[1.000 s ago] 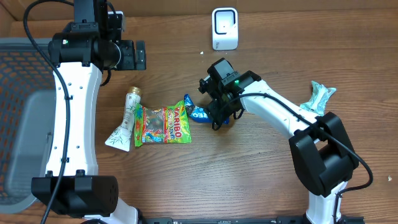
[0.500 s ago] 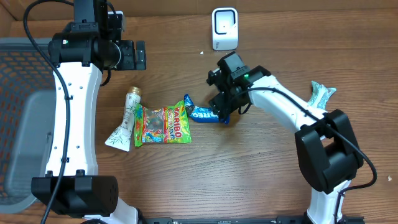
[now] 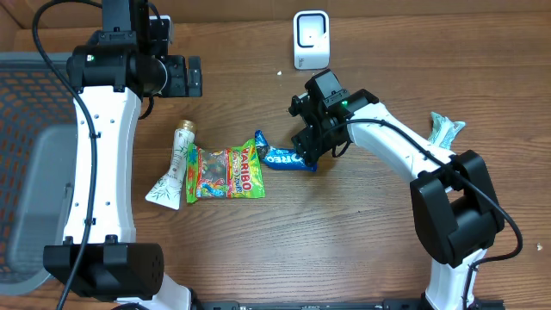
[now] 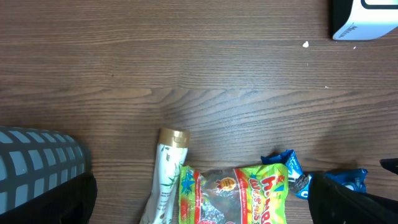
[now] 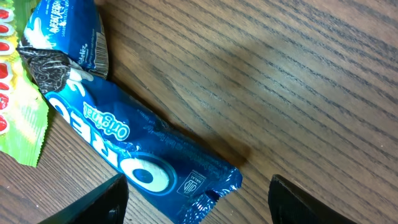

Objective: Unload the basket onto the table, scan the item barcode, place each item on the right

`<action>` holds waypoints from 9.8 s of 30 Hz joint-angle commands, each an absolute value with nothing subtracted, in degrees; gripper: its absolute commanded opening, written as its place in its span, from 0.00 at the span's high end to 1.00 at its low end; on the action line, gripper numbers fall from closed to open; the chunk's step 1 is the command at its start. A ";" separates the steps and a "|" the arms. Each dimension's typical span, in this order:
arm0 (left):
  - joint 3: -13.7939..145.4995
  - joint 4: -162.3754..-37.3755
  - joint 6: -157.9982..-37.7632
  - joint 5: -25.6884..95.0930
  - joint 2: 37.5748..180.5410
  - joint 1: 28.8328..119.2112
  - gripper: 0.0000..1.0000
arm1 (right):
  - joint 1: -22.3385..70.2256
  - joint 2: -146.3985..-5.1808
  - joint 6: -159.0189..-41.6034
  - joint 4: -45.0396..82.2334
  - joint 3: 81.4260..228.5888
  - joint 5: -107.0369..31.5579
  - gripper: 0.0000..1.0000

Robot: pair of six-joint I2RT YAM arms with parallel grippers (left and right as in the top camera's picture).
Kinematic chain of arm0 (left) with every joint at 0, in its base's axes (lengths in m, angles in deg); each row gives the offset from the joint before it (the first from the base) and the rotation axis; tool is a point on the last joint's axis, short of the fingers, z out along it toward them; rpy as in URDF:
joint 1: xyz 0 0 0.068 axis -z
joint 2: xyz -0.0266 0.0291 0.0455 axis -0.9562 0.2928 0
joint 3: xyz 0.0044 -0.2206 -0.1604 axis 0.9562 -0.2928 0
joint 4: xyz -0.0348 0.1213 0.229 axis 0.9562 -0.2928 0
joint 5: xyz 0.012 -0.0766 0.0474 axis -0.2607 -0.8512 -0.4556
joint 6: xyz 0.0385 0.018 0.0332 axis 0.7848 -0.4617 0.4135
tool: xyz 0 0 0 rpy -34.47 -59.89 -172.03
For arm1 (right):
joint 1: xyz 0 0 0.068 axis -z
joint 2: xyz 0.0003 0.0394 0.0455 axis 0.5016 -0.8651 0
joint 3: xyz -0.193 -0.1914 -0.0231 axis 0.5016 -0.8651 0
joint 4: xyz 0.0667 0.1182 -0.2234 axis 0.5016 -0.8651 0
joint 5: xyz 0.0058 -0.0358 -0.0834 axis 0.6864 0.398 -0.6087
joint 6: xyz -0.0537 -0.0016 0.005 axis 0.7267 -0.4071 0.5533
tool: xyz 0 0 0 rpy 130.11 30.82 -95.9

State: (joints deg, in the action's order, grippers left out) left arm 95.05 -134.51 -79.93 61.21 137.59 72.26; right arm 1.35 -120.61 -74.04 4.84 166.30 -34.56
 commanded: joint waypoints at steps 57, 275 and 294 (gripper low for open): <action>94.88 -134.46 -80.93 60.82 137.48 72.63 0.00 | -4.98 -124.26 -67.48 7.22 166.62 -35.81 0.33; 94.88 -134.46 -80.95 60.82 137.48 72.63 0.00 | 13.68 -117.59 -84.33 -6.59 173.53 7.62 0.96; 94.88 -134.46 -80.93 60.82 137.48 72.63 0.00 | 18.29 -125.37 -84.97 8.40 162.56 -3.57 0.81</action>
State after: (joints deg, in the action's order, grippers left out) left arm 95.05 -134.51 -79.93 61.21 137.59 72.26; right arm 18.29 -125.81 -84.14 7.50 162.34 5.11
